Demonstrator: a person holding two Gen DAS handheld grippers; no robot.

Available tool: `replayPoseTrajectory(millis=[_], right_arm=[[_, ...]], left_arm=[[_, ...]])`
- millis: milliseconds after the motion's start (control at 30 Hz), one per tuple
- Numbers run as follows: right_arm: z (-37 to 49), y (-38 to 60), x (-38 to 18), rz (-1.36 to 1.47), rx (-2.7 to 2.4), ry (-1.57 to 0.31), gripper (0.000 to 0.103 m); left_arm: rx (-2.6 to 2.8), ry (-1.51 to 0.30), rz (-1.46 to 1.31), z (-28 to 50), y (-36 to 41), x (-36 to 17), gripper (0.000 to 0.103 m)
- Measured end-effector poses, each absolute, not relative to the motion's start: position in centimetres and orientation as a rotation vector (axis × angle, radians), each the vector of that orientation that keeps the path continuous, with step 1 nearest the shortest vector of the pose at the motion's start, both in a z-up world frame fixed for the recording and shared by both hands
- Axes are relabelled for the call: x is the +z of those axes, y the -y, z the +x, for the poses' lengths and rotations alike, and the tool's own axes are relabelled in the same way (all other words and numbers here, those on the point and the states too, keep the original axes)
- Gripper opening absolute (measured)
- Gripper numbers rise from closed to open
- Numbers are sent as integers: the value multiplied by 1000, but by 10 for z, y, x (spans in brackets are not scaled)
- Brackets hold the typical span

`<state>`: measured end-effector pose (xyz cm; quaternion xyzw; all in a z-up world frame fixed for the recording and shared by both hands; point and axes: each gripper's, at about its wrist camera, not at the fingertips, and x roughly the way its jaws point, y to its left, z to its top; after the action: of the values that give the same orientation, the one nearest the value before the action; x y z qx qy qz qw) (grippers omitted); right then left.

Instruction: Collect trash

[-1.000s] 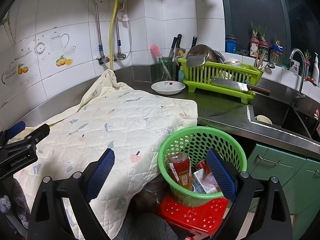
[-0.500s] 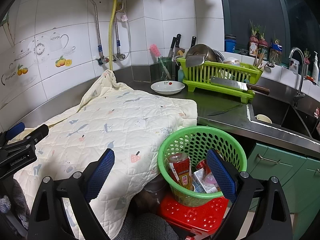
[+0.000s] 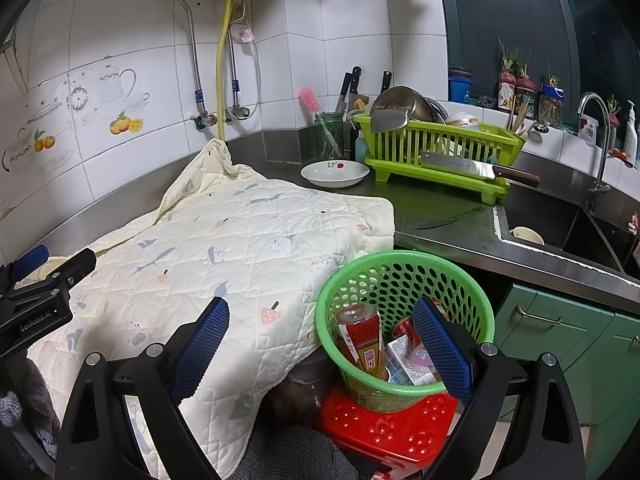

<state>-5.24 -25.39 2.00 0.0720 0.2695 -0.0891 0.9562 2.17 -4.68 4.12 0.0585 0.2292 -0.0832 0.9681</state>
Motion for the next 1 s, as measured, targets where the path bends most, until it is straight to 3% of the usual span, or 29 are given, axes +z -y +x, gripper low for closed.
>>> replayPoseTrajectory(millis=[1000], right_arm=[[-47,254,14,149,-183,-563,90]], left_arm=[[-159,-489,126,27,49,38,98]])
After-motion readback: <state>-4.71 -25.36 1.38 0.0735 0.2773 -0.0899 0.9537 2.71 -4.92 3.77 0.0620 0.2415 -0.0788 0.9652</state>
